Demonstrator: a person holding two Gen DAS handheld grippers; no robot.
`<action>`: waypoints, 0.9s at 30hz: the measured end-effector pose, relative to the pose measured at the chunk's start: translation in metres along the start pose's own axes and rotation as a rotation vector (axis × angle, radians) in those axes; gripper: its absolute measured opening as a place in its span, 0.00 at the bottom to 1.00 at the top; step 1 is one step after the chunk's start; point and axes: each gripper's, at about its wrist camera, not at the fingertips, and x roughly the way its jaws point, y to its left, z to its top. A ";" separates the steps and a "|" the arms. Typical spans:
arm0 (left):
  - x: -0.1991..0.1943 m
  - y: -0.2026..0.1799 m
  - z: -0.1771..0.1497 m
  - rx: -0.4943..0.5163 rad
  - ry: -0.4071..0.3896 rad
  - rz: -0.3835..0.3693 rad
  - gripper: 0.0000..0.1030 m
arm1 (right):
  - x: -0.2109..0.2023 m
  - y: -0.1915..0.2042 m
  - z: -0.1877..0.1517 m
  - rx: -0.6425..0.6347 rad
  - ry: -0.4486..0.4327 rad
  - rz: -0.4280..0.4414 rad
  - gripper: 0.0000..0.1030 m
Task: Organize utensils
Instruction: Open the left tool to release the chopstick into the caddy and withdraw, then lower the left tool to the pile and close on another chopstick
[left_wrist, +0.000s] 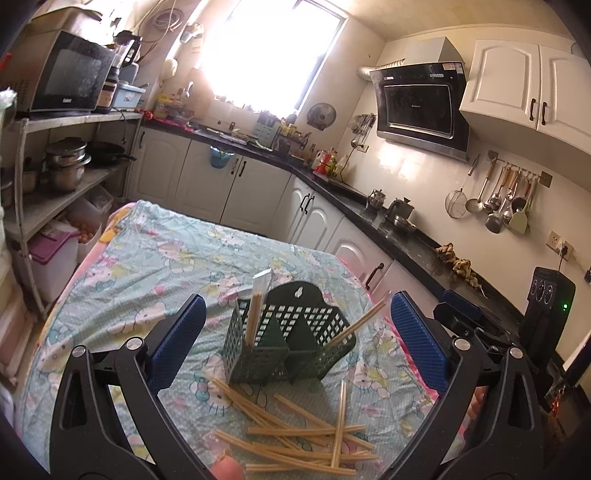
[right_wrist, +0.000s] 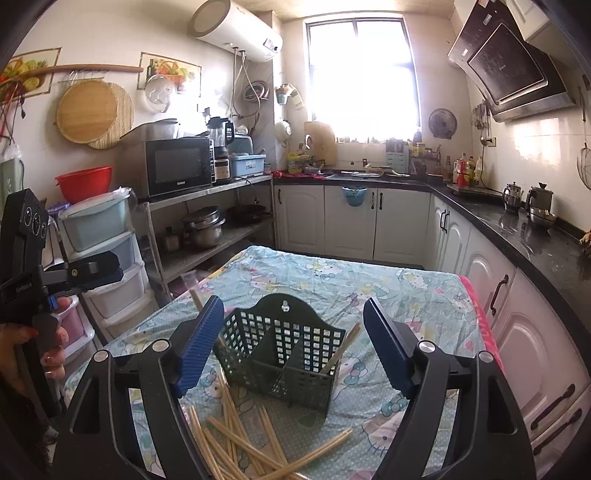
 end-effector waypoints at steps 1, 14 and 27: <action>0.000 0.001 -0.002 -0.003 0.004 0.003 0.90 | -0.001 0.003 -0.001 -0.003 0.002 -0.001 0.74; 0.000 0.018 -0.035 -0.051 0.079 0.032 0.90 | -0.006 0.018 -0.028 -0.034 0.049 0.007 0.74; 0.015 0.018 -0.067 -0.015 0.175 0.067 0.90 | 0.000 0.023 -0.060 -0.040 0.124 0.011 0.75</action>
